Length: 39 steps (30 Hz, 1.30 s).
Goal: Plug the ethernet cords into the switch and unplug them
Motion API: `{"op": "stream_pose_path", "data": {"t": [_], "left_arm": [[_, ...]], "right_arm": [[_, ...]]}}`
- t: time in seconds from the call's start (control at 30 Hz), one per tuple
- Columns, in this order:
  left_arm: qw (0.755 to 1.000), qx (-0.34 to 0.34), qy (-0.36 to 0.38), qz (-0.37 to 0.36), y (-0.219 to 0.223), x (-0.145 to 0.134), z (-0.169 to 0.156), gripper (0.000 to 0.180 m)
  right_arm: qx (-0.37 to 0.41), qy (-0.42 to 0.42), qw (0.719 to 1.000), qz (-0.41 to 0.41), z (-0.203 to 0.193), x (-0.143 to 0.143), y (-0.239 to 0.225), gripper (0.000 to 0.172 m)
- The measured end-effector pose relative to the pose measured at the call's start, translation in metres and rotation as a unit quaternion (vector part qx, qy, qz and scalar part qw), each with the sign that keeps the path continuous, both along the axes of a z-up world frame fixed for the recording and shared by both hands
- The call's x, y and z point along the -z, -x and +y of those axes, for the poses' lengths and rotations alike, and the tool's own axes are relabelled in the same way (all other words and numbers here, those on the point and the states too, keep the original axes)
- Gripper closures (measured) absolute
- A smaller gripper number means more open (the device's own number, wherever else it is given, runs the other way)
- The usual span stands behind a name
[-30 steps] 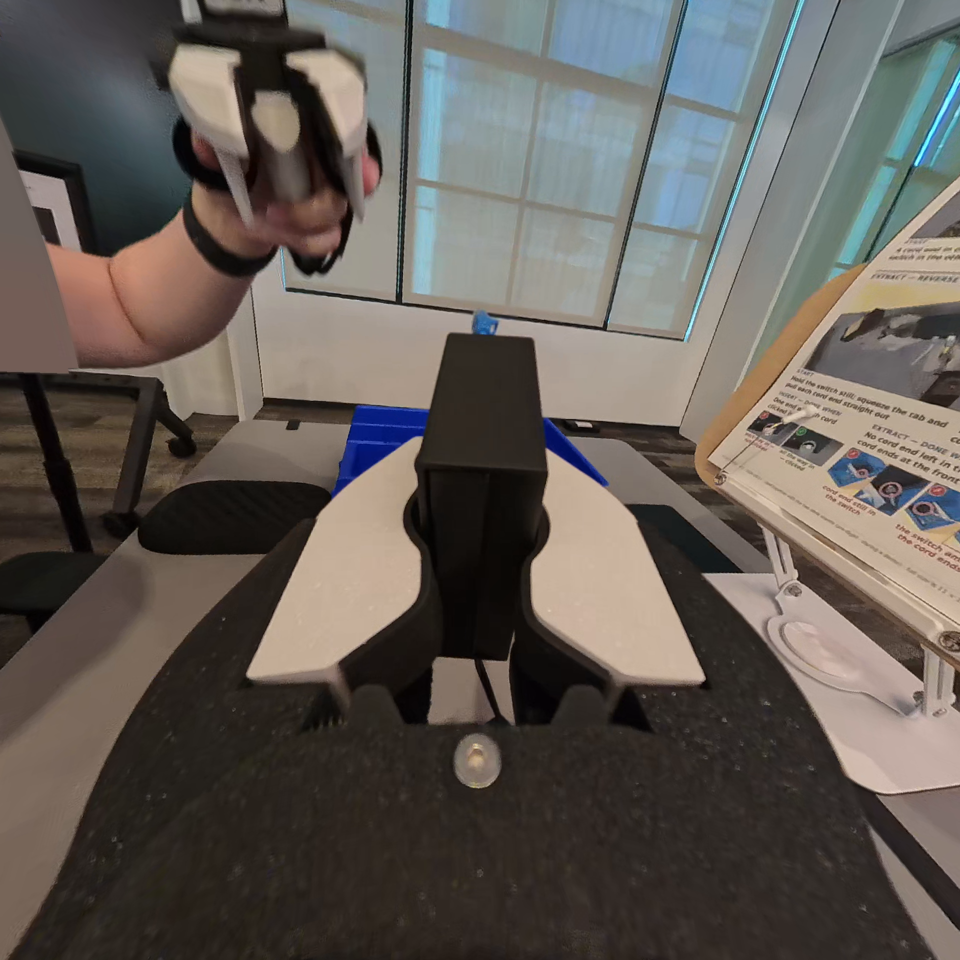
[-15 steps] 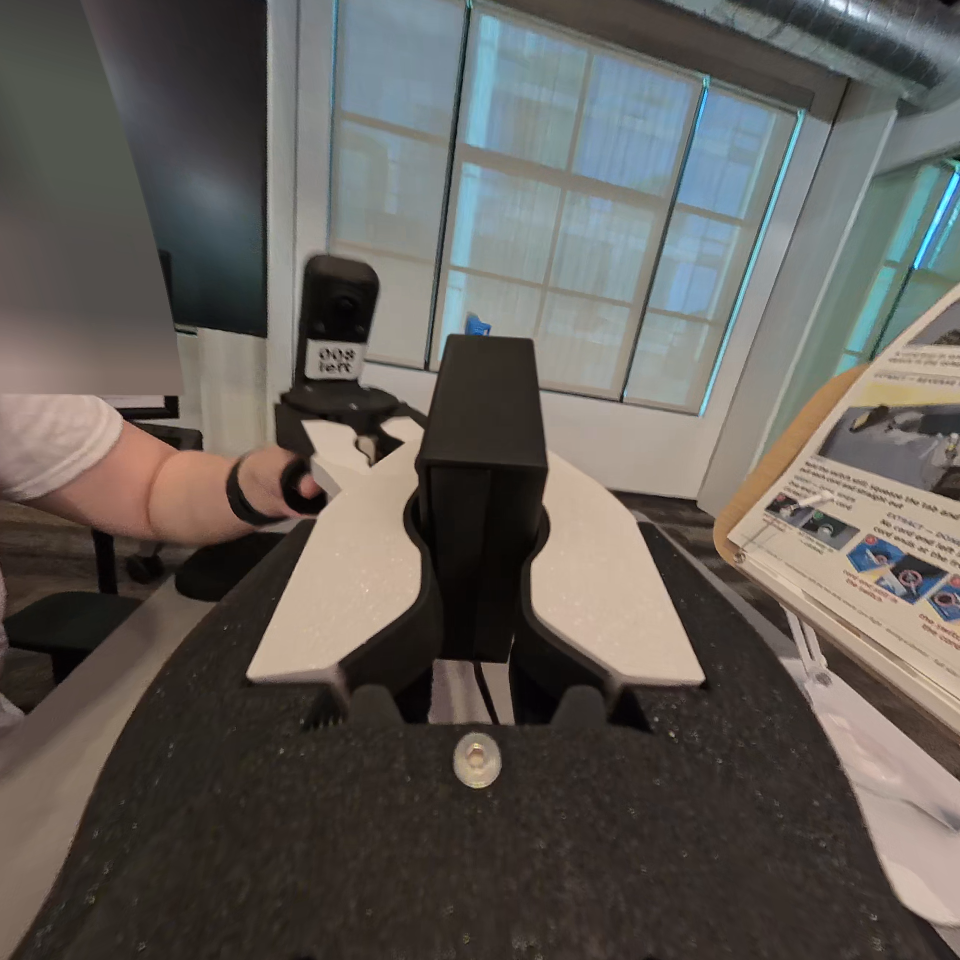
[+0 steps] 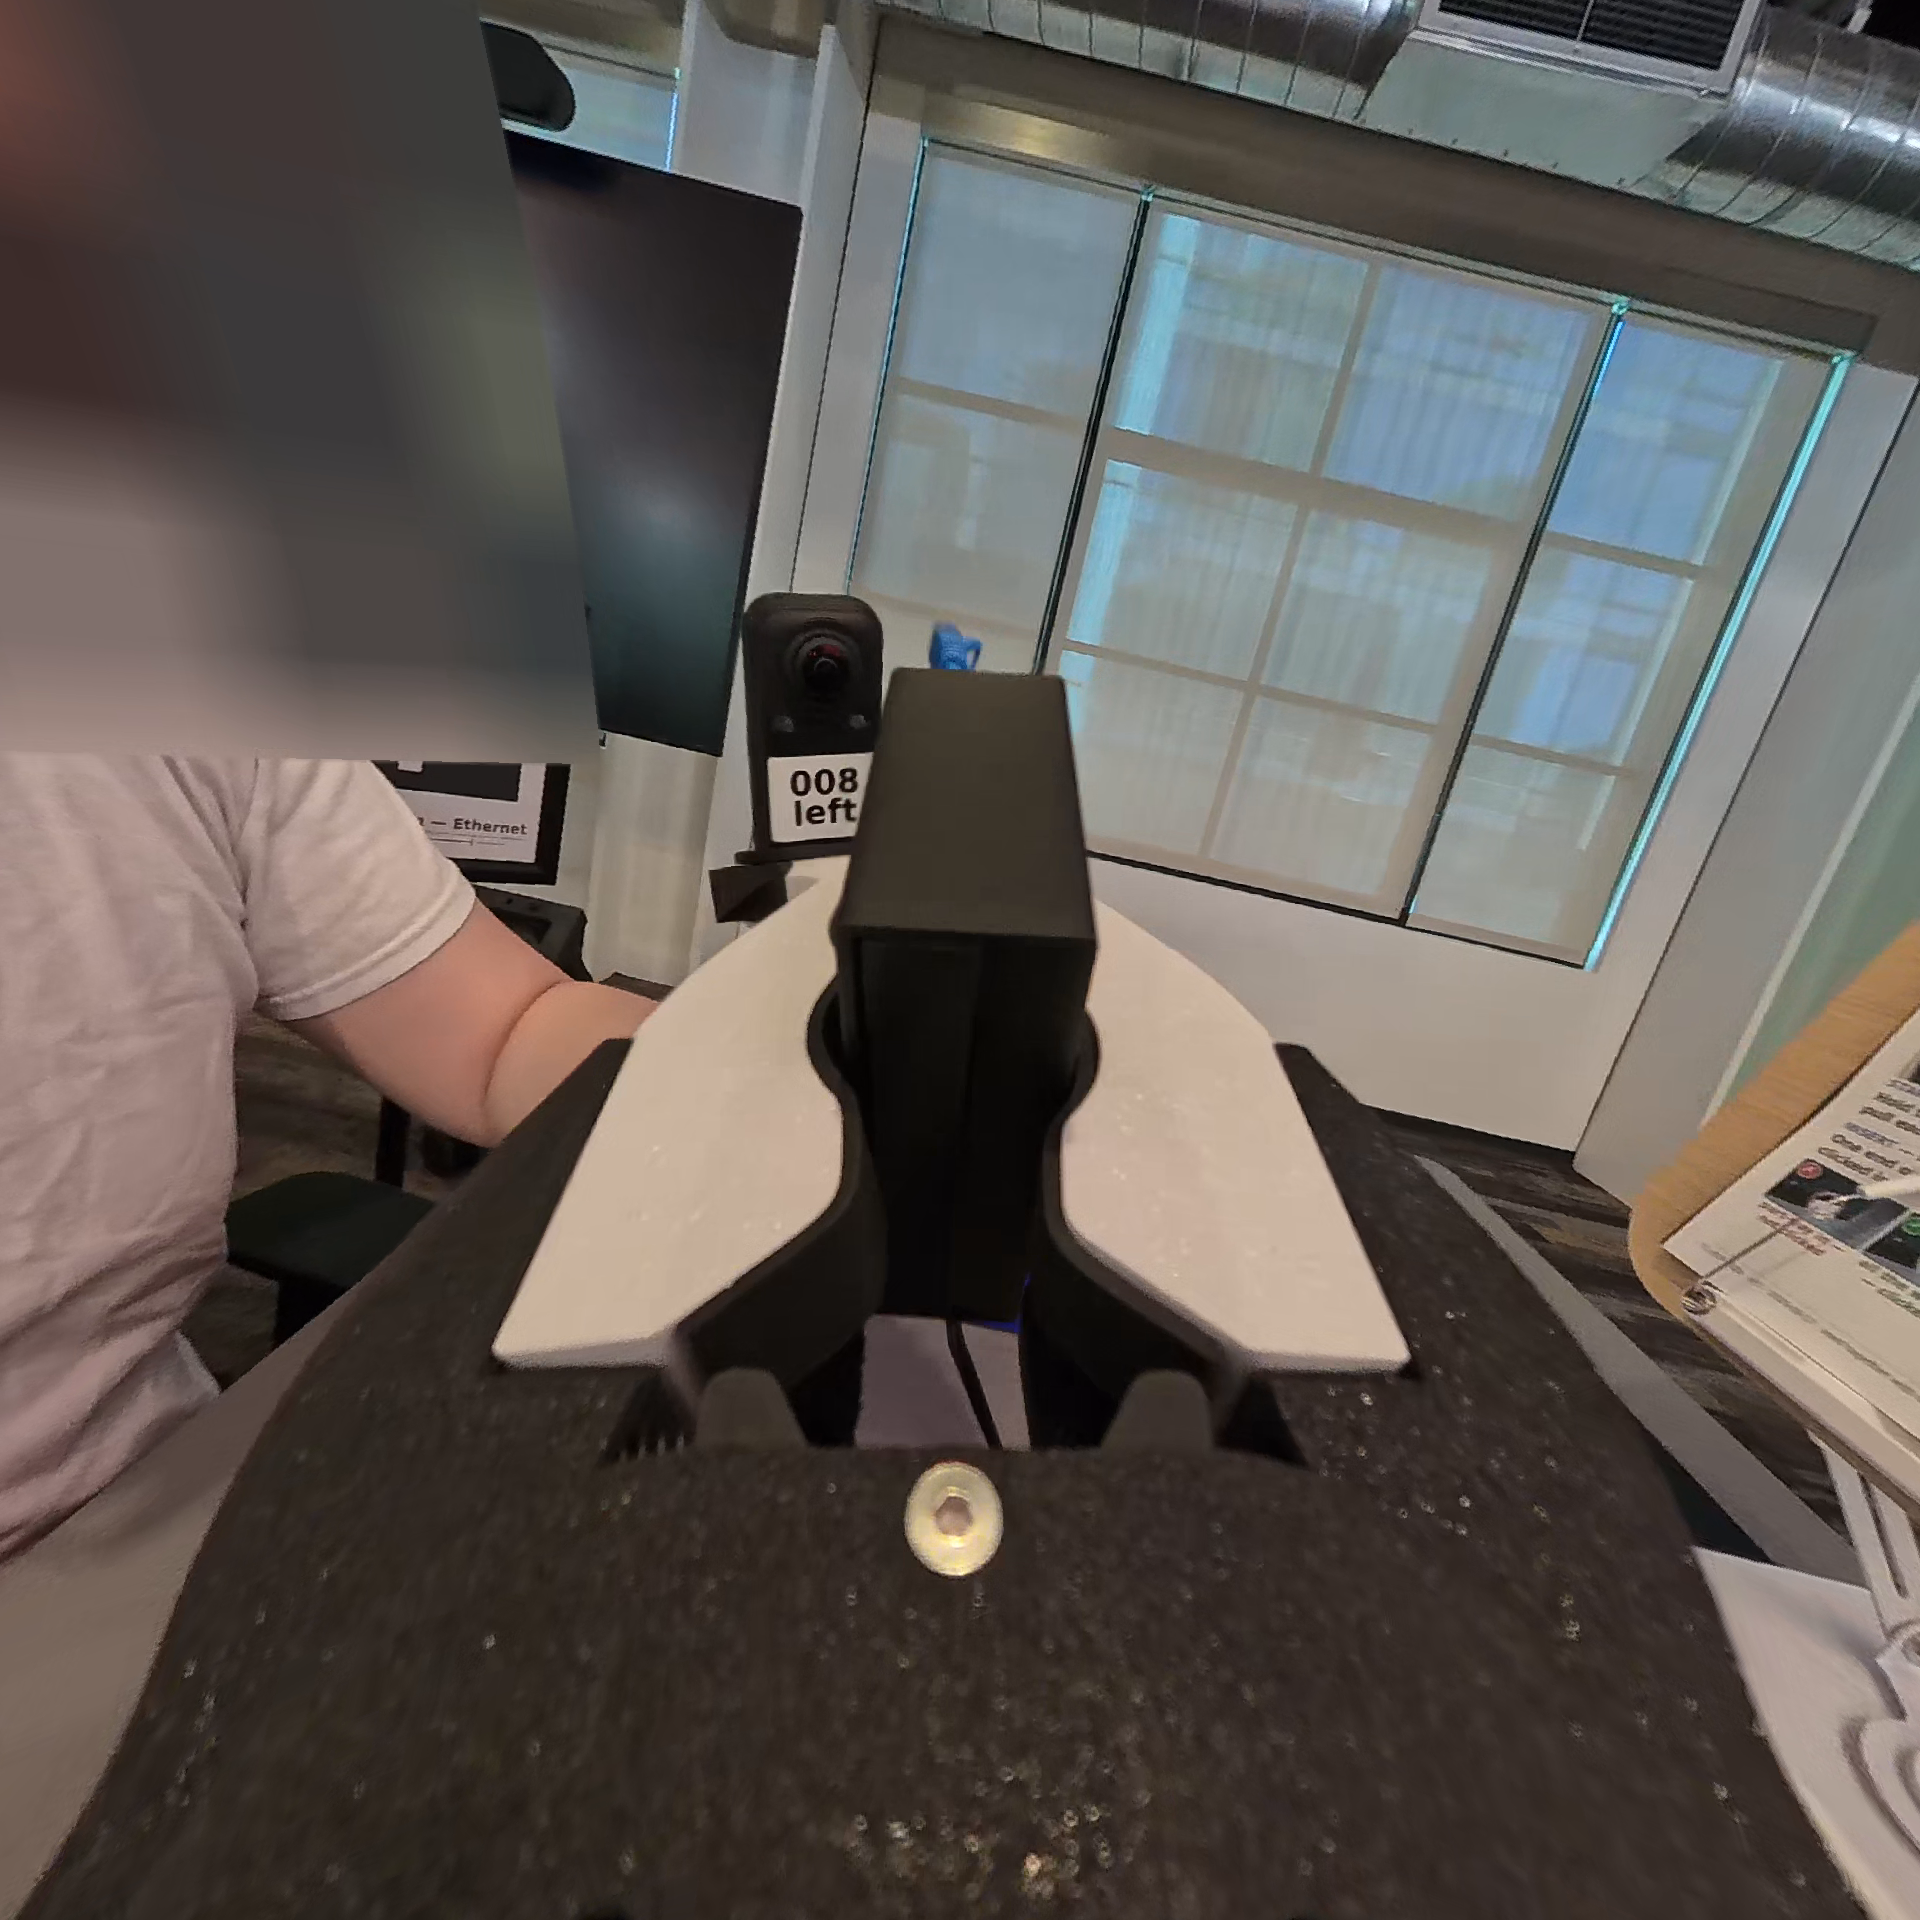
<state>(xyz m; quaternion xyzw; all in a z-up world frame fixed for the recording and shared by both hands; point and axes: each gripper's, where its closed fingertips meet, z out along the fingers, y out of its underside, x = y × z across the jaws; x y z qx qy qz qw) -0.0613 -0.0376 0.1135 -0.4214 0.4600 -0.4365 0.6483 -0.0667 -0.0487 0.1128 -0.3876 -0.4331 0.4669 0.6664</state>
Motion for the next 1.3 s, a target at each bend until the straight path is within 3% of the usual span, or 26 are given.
{"op": "stream_pose_path", "data": {"t": [0.2,0.37,0.5,0.6,0.87,0.97,1.07,1.23,1.3], "left_arm": [[0.999,0.008,-0.024,0.046,0.000,0.005,-0.003,0.176],[0.996,-0.004,-0.041,0.080,0.001,0.014,0.001,0.177],[0.993,-0.005,-0.036,0.109,0.006,0.023,0.008,0.179],[0.988,0.008,-0.045,0.145,0.007,0.035,0.009,0.179],[0.974,0.042,-0.069,0.210,0.004,0.057,0.003,0.179],[0.971,0.051,-0.075,0.220,0.004,0.059,0.000,0.179],[0.972,0.046,-0.078,0.216,0.005,0.060,0.003,0.176],[0.972,0.040,-0.053,0.227,0.020,0.054,0.010,0.131],[0.968,0.031,-0.061,0.240,0.035,0.050,0.010,0.124]], "right_arm": [[-0.017,0.047,0.998,-0.036,0.007,0.012,0.001,0.140],[0.075,0.066,0.991,-0.092,0.029,0.019,-0.012,0.112],[0.157,0.047,0.962,-0.219,0.031,0.034,-0.030,0.107],[0.217,0.018,0.917,-0.335,0.033,0.055,-0.037,0.100],[0.200,0.041,0.868,-0.452,0.030,0.094,-0.020,0.115],[0.147,0.046,0.879,-0.452,0.020,0.100,-0.008,0.142],[0.171,0.019,0.873,-0.456,0.026,0.100,-0.009,0.142],[0.229,-0.037,0.850,-0.473,0.038,0.098,-0.016,0.143],[0.247,-0.046,0.846,-0.470,0.040,0.093,-0.020,0.142]]}}
